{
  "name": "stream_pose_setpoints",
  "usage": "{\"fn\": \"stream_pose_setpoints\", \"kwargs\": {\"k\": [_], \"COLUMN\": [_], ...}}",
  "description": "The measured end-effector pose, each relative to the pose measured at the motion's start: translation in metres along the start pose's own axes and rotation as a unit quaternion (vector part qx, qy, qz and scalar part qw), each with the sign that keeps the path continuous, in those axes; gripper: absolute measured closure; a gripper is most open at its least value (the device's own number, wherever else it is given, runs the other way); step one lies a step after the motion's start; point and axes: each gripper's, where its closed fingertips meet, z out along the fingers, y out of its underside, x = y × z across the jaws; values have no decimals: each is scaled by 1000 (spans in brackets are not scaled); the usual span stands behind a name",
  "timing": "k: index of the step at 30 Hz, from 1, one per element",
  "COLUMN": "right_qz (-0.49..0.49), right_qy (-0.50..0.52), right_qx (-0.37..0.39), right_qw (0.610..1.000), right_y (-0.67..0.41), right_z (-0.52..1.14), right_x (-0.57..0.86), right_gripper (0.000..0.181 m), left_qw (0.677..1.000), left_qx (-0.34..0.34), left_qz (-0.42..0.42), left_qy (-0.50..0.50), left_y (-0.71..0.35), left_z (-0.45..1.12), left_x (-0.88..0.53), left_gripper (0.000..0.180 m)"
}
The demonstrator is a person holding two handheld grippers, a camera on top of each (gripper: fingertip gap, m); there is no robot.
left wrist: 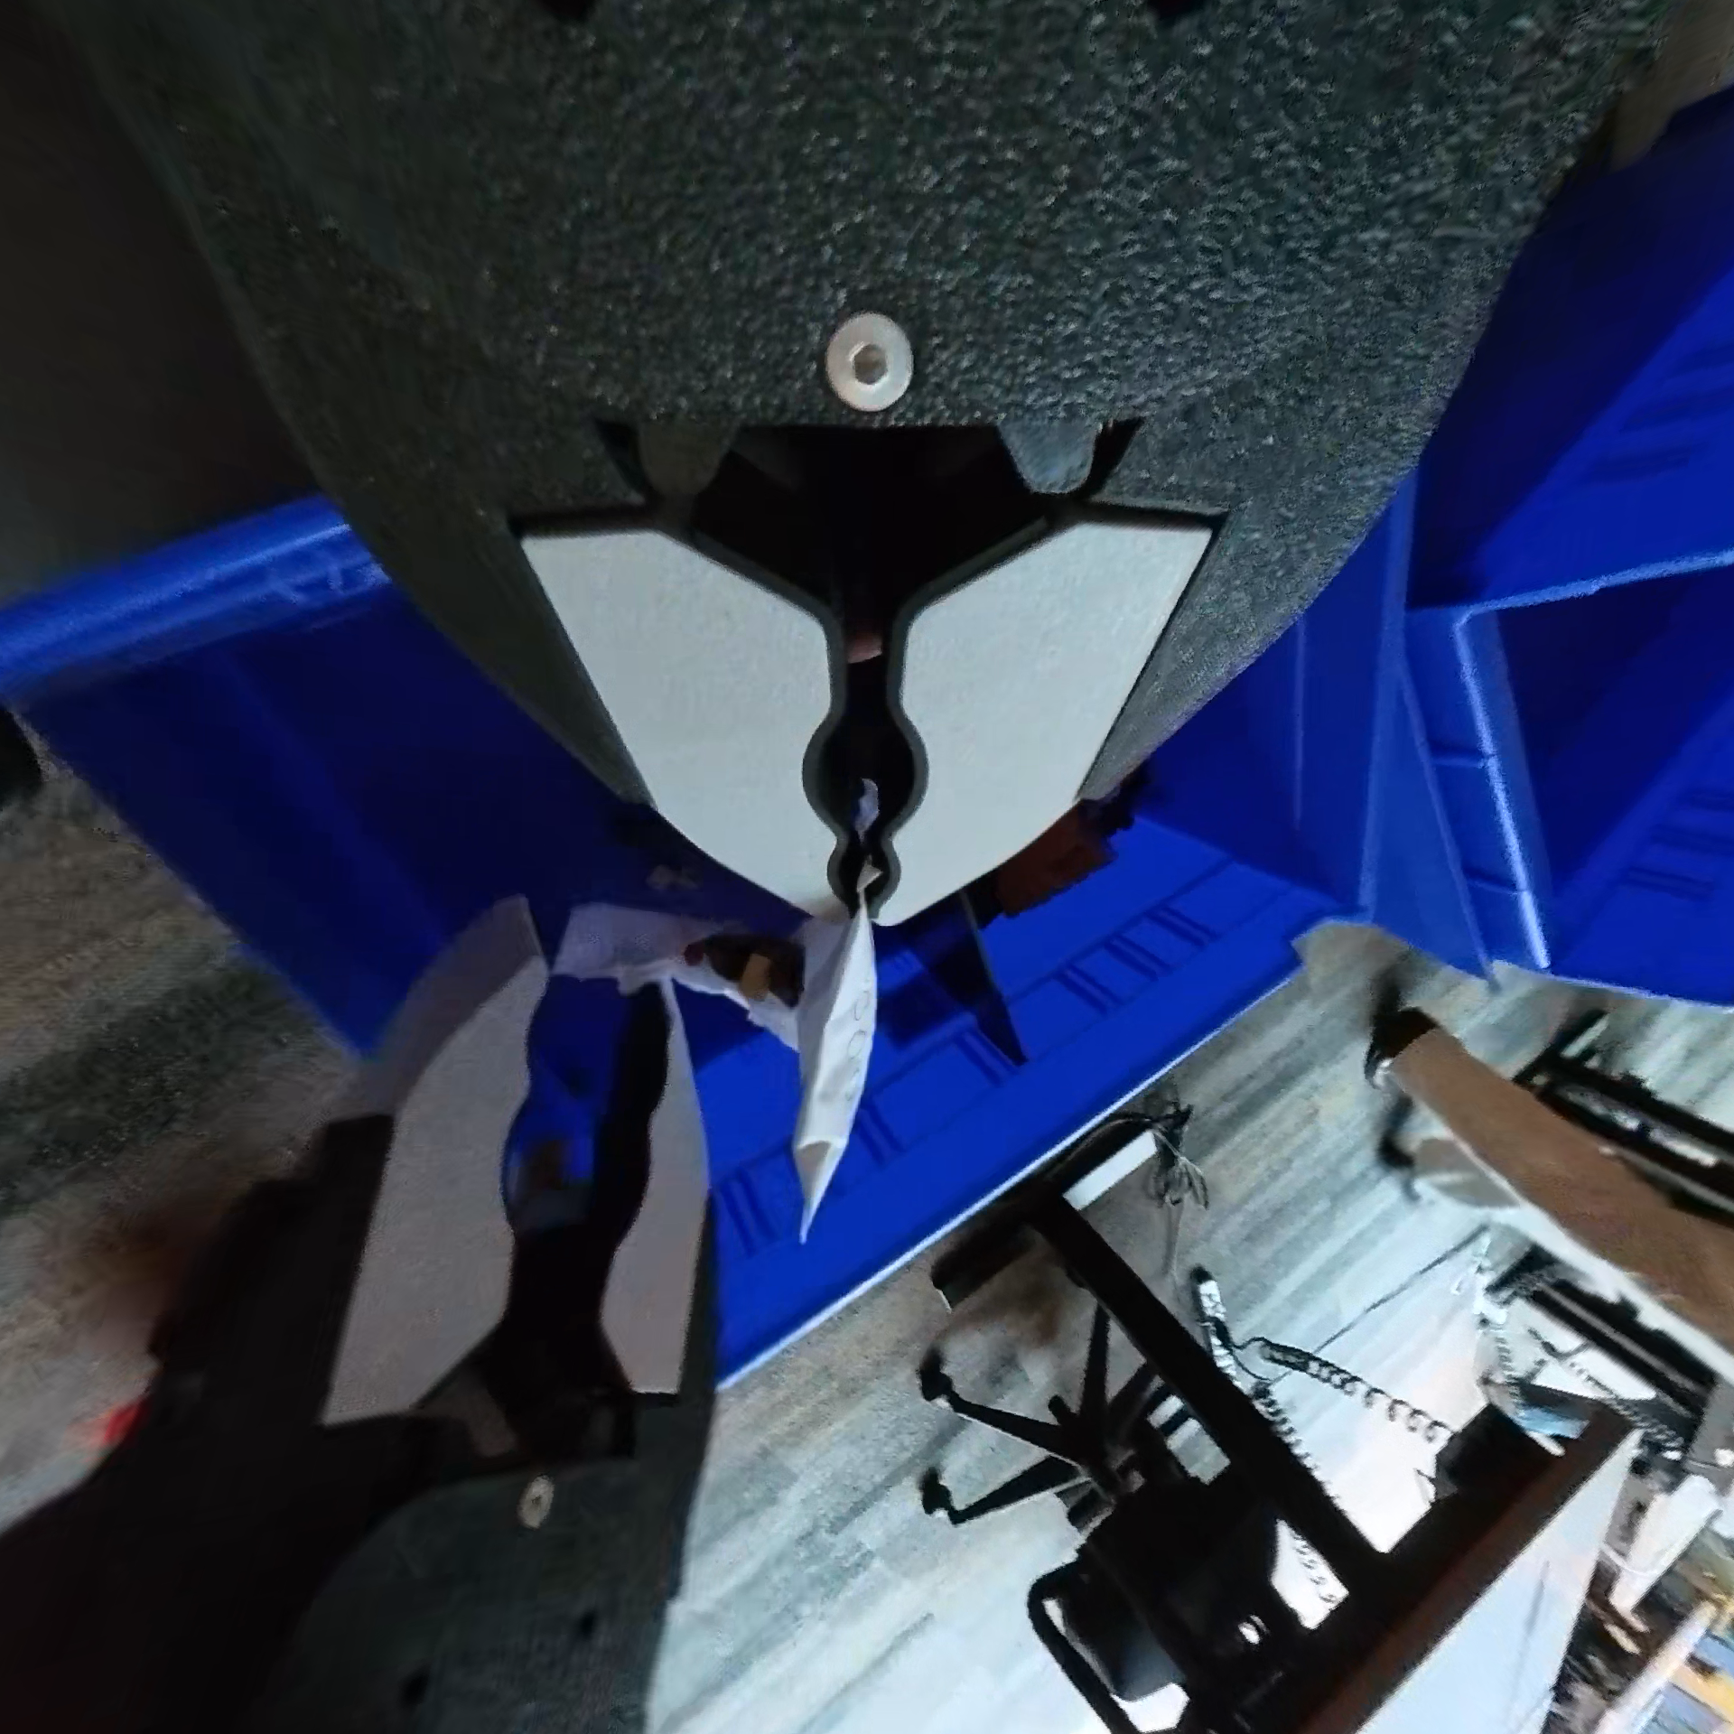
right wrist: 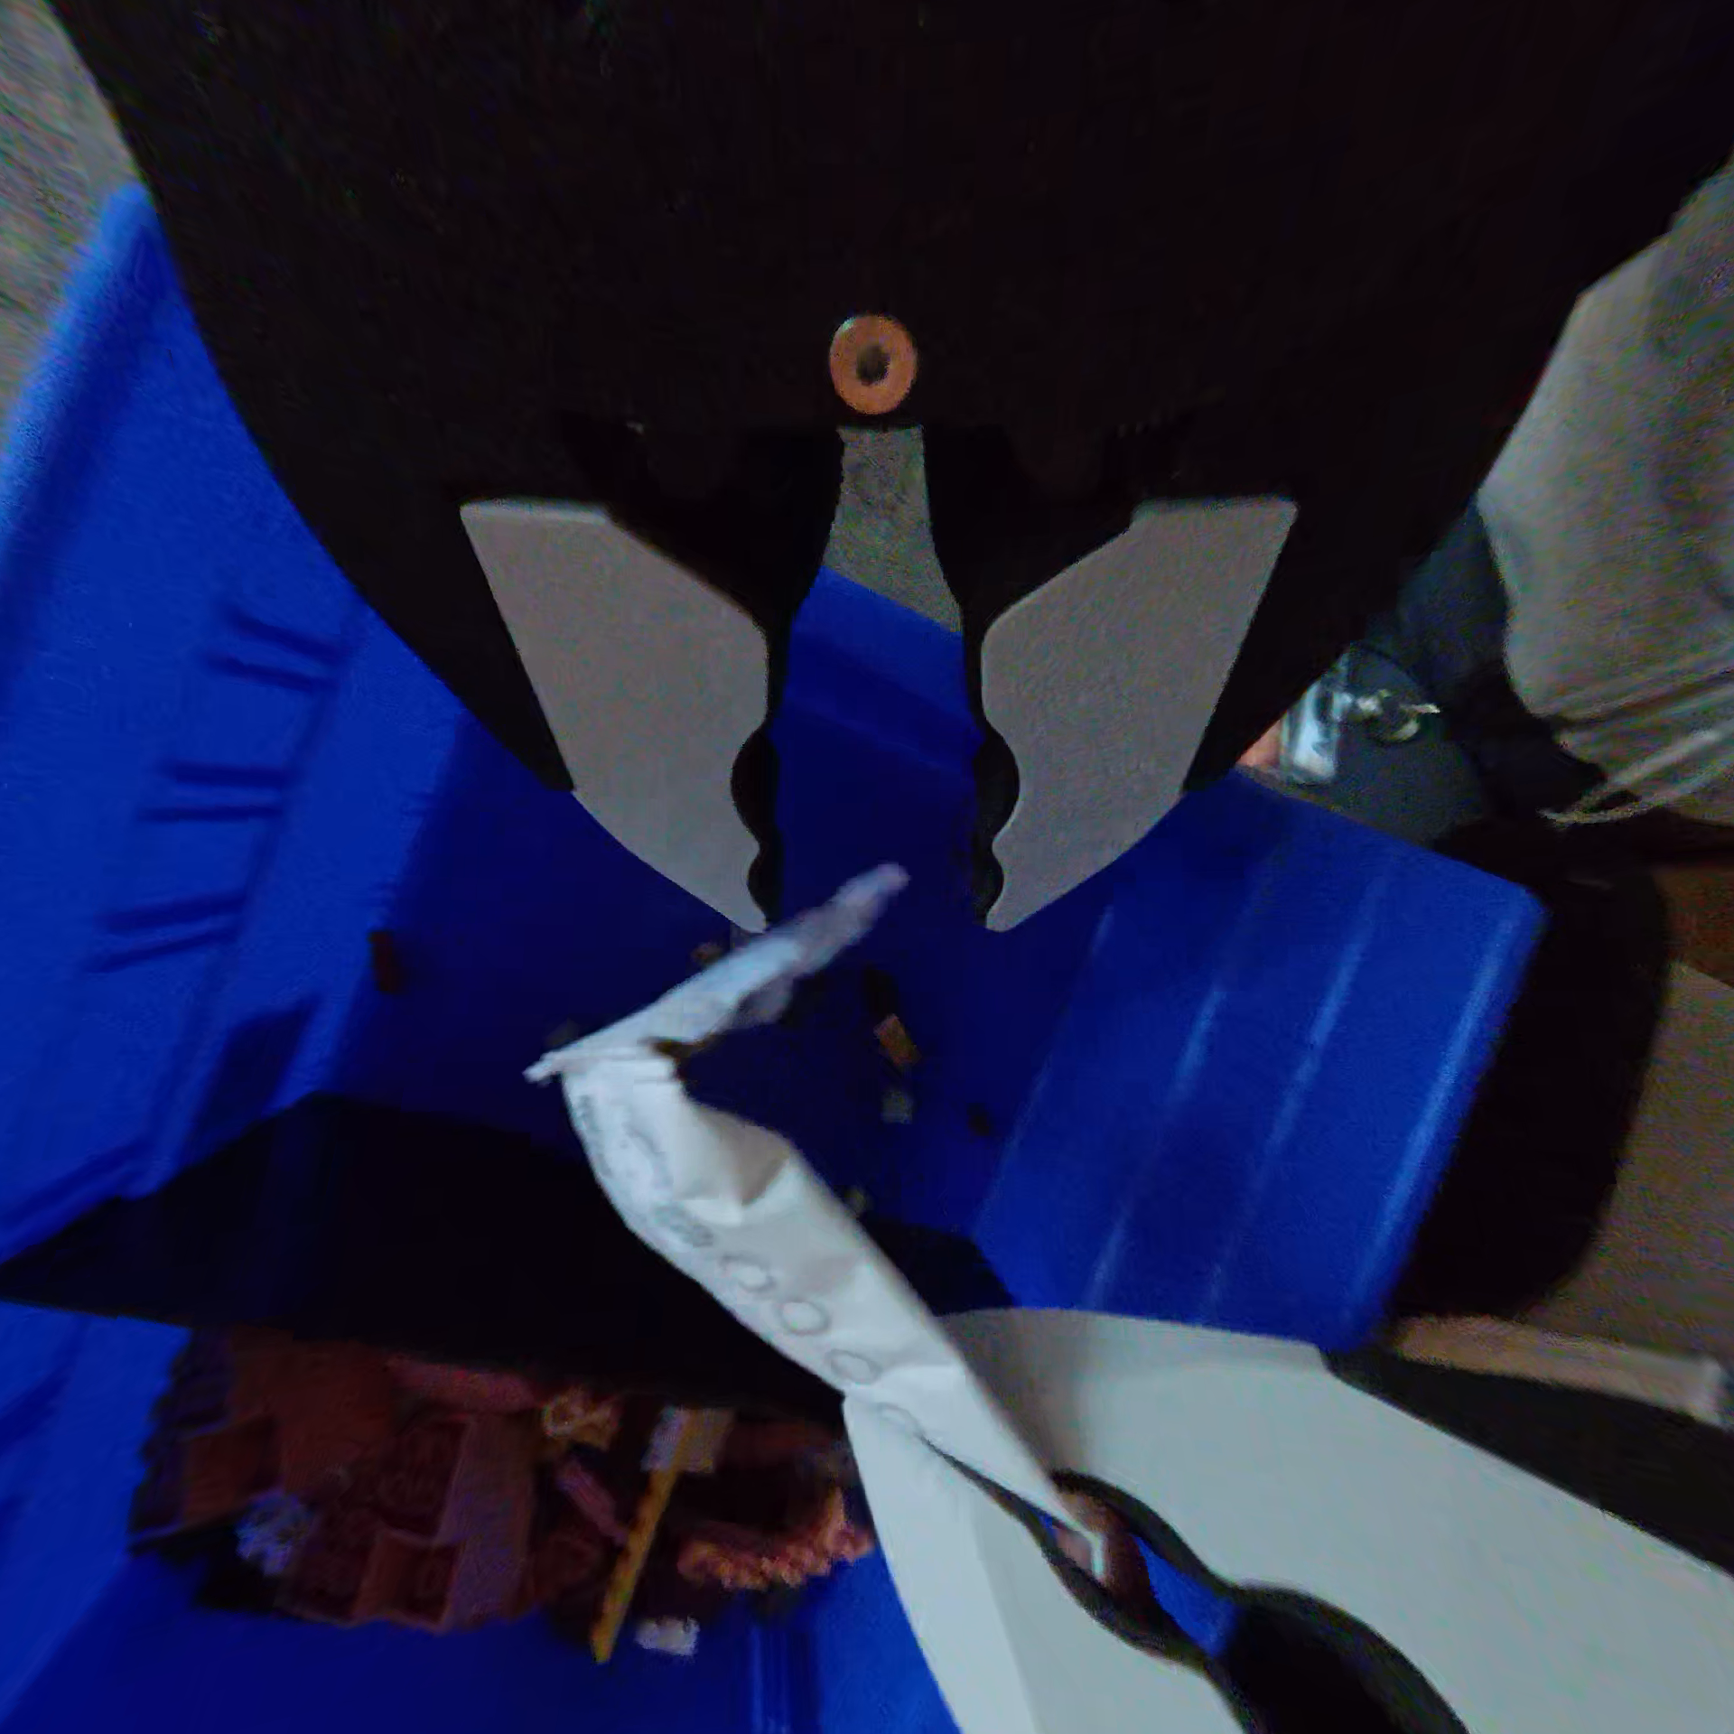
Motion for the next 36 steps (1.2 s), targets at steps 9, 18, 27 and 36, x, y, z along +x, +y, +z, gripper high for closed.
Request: {"fn": "stream_pose_setpoints", "kwargs": {"k": [9,18,27,36], "right_qz": [-40,-281,-311,-210], "right_qy": [189,291,288,175], "right_qx": [-1,-79,-50,26], "right_qw": [981,911,904,962], "right_y": [5,3,-6,-10], "right_z": [-7,-20,-21,-22], "right_x": [36,62,67,47], "right_gripper": [177,178,176,148], "left_qw": [999,999,998,997], "left_qx": [27,19,56,63], "left_qz": [-45,-37,-41,-41], "left_qy": [-7,35,9,-6], "left_y": [-1,9,6,6], "left_z": [-6,-14,-22,-18], "left_x": [1,14,5,5], "left_gripper": [180,180,180,180]}}
